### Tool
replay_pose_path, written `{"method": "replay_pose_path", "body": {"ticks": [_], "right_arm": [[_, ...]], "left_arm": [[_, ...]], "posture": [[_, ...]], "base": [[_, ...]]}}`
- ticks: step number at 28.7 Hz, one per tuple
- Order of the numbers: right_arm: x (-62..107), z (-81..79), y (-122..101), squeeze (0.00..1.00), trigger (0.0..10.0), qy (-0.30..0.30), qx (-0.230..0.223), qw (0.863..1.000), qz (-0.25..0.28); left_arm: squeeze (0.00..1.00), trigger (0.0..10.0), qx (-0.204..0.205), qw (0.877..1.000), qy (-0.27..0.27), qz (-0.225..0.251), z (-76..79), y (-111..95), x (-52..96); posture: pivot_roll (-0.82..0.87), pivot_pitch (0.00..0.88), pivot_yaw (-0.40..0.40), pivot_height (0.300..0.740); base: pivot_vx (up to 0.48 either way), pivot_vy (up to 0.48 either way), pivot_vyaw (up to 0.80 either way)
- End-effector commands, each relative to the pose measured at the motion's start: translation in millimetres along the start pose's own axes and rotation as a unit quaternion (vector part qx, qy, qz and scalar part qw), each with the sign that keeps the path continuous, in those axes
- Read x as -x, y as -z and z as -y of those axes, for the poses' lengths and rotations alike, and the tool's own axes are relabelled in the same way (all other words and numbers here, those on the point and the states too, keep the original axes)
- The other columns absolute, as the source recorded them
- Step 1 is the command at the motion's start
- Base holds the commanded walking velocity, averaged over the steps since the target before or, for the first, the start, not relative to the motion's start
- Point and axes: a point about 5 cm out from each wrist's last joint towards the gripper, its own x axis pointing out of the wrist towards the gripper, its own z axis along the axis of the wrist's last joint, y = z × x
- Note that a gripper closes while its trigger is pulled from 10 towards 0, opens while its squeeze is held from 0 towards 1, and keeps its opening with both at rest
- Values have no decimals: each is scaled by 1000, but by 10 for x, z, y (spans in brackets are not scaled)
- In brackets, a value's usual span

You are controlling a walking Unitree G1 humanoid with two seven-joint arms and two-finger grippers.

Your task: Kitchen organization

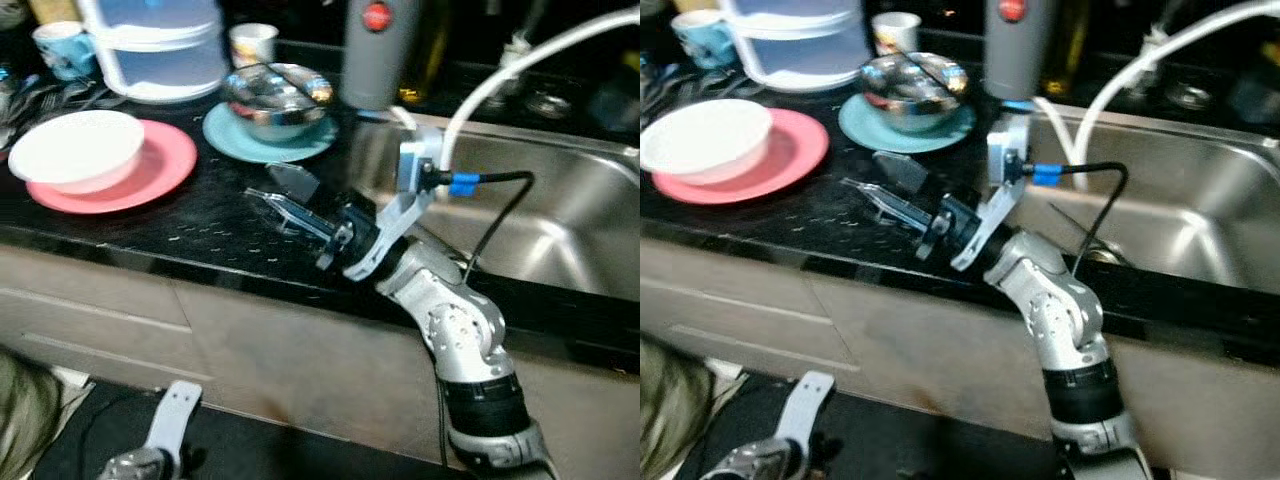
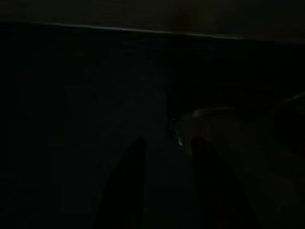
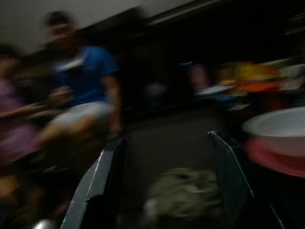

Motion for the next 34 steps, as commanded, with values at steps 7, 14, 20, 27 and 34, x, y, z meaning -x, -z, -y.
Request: {"method": "replay_pose_path", "body": {"ticks": [7, 14, 20, 27, 34], "right_arm": [[194, -166, 29, 0, 10000, -52, -33, 997, -38], [374, -267, 145, 0, 10000, -61, -52, 991, -103], [269, -224, 160, 0, 10000, -39, -36, 994, -92], [119, -49, 115, 0, 10000, 25, -4, 998, -55], [34, 136, 43, 0, 10000, 92, 18, 995, -27]], "left_arm": [[0, 10000, 8, 1000, 8, -23, 55, 147, -7], [0, 10000, 7, 1000, 12, -22, 67, 131, -13], [0, 10000, 6, 1000, 13, -21, 66, 128, -11], [0, 10000, 7, 1000, 11, -19, 60, 131, -9], [0, 10000, 6, 1000, 10, -20, 56, 142, -6]], "posture": [[29, 89, -28, 740], [19, 88, -23, 740], [24, 88, -22, 740], [25, 88, -23, 740], [41, 77, -31, 740]], "base": [[0, 0, 208], [0, 0, 0], [0, 0, 0], [0, 0, 0], [0, 0, 0]]}}
